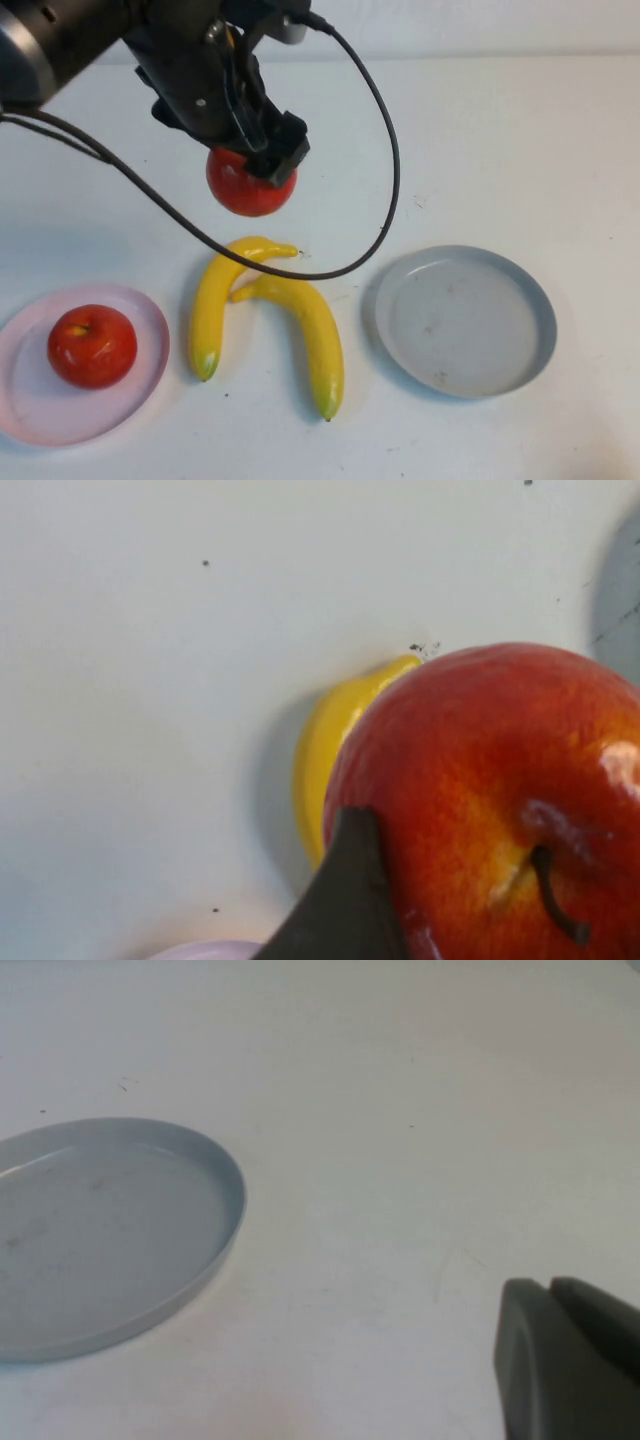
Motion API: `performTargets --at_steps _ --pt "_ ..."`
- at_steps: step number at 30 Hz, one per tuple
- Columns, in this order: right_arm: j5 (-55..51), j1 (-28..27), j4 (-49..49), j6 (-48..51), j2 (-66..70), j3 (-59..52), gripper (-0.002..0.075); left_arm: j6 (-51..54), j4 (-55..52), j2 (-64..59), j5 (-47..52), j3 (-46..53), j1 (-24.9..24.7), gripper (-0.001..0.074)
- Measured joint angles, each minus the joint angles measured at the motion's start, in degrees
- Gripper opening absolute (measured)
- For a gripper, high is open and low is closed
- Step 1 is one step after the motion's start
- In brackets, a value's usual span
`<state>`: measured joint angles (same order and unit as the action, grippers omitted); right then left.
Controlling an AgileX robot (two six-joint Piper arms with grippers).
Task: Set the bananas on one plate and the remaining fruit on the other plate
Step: Put one type of fruit in the left plate
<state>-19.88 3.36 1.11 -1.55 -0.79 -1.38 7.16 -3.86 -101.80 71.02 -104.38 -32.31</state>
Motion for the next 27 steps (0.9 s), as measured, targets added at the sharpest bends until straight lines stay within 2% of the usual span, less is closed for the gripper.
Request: performTargets --at_steps 5,12,16,23,27 --pt "0.0 0.0 0.0 0.0 0.0 0.0 -0.0017 -0.9 -2.4 6.7 0.1 2.6 0.0 0.0571" --pt "0.0 0.0 0.0 0.0 0.0 0.0 -0.0017 -1.9 -8.2 20.9 0.5 16.7 0.0 0.0571" --pt "0.0 0.0 0.0 0.0 0.0 0.0 -0.0017 -7.5 -13.4 26.1 0.5 25.0 0.0 0.0571" --pt "0.5 0.0 0.0 0.0 0.0 0.0 -0.0017 -11.5 -15.3 29.6 0.4 40.2 0.0 0.0571" --pt "3.2 0.0 0.0 0.0 0.0 0.0 -0.0017 -14.3 -15.4 29.9 0.2 45.1 0.0 0.0571"
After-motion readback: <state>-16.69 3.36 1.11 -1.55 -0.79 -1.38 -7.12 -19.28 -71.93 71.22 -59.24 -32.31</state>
